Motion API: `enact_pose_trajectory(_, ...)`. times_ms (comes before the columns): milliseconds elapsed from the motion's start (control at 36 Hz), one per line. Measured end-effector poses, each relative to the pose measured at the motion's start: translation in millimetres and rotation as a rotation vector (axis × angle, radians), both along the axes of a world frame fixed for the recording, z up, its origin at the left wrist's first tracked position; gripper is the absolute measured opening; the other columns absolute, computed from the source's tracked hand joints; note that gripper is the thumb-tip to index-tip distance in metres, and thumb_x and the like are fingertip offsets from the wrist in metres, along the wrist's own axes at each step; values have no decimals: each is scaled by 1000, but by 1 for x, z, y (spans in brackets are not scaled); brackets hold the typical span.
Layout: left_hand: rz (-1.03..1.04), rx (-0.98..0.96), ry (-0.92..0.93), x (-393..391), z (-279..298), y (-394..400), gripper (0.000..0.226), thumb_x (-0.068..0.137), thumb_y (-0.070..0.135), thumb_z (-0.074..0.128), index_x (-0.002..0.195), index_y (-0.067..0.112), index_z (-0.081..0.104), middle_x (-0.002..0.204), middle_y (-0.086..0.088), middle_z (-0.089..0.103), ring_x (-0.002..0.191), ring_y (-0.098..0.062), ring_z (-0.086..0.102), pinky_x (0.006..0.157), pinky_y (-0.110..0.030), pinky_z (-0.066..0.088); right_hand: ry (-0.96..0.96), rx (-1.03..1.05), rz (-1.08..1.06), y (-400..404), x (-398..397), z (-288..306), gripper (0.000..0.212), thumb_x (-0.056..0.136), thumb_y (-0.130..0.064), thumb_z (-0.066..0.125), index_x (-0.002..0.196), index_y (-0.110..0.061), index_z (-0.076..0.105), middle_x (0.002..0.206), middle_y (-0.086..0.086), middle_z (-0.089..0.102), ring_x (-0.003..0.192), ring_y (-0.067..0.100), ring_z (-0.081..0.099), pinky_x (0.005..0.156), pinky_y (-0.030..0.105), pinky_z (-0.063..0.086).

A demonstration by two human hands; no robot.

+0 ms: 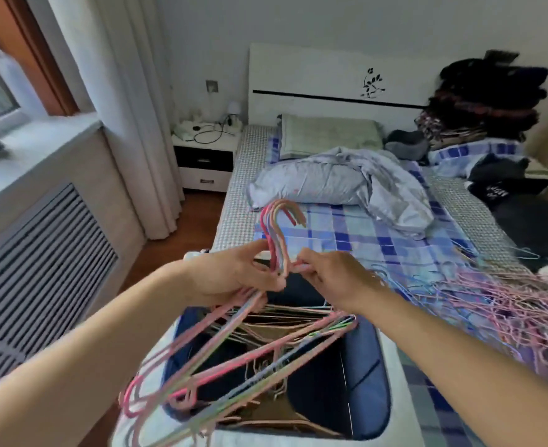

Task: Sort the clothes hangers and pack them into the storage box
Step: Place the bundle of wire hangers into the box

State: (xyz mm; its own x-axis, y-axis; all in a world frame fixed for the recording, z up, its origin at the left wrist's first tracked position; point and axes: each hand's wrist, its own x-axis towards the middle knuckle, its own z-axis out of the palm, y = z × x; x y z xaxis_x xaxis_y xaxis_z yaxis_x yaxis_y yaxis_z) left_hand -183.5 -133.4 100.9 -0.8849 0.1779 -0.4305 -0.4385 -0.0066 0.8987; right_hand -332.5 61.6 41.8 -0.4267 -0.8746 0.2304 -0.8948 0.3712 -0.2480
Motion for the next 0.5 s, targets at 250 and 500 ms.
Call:
enact_pose_trajectory(250, 11, -1299, -39, 69, -34, -46, 68, 97, 54, 54, 156, 35, 28, 144, -3, 44, 125, -24, 49, 103, -38, 43, -341, 311, -470, -3, 23, -109, 21, 104, -40, 41, 100, -23, 54, 96, 12, 68, 89, 36, 65, 66, 38, 45)
enact_pose_trajectory(500, 311, -1490, -43, 147, -159, -13, 74, 78, 34, 81, 144, 20, 52, 146, -23, 47, 132, -45, 45, 106, -53, 43, -144, 471, -411, -27, 22, -134, 14, 105, -26, 35, 105, -23, 49, 93, 12, 65, 85, 36, 64, 62, 37, 41)
